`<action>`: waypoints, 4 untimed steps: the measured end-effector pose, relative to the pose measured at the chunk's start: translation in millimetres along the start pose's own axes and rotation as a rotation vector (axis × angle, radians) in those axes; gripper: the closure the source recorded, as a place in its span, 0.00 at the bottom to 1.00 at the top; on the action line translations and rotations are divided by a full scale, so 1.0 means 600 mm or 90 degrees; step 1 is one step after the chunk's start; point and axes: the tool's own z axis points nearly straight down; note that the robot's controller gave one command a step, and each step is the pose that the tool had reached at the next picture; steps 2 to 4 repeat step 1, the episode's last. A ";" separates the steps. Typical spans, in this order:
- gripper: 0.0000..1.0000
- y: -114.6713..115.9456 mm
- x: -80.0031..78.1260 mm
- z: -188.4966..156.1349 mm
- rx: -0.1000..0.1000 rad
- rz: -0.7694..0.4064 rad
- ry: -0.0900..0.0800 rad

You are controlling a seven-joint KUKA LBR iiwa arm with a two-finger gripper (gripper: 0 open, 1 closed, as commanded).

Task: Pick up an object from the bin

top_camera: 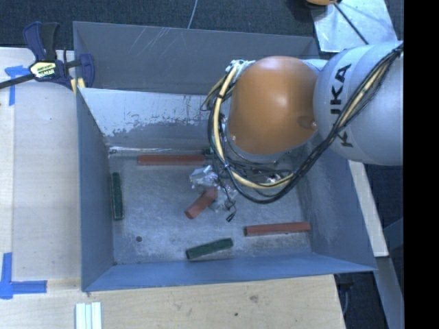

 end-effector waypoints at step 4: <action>1.00 0.033 0.021 -0.131 0.000 0.003 0.000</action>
Offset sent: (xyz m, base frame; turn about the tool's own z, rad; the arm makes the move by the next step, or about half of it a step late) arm 0.0000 0.0000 0.0000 0.0000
